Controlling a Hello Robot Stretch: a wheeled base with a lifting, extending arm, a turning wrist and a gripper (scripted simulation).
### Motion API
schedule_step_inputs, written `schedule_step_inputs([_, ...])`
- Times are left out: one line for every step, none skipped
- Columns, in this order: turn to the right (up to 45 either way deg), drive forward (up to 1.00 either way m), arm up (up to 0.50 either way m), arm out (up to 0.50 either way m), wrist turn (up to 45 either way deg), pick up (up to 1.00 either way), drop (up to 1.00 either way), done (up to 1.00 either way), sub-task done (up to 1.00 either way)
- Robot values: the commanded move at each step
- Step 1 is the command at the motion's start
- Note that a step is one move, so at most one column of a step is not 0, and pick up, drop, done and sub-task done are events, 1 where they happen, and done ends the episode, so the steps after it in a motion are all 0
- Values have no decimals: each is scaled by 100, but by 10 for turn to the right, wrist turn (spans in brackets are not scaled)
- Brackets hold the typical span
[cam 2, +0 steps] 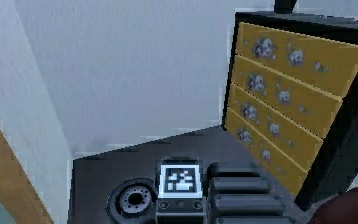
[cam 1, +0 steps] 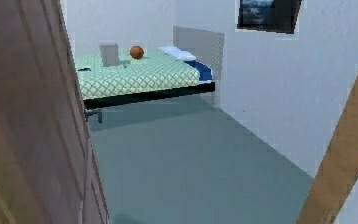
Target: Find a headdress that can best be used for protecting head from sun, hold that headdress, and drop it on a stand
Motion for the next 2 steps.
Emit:
schedule_step_inputs([210, 0, 0, 0, 0, 0, 0, 0, 0])
schedule_step_inputs([0, 20, 0, 0, 0, 0, 0, 0, 0])
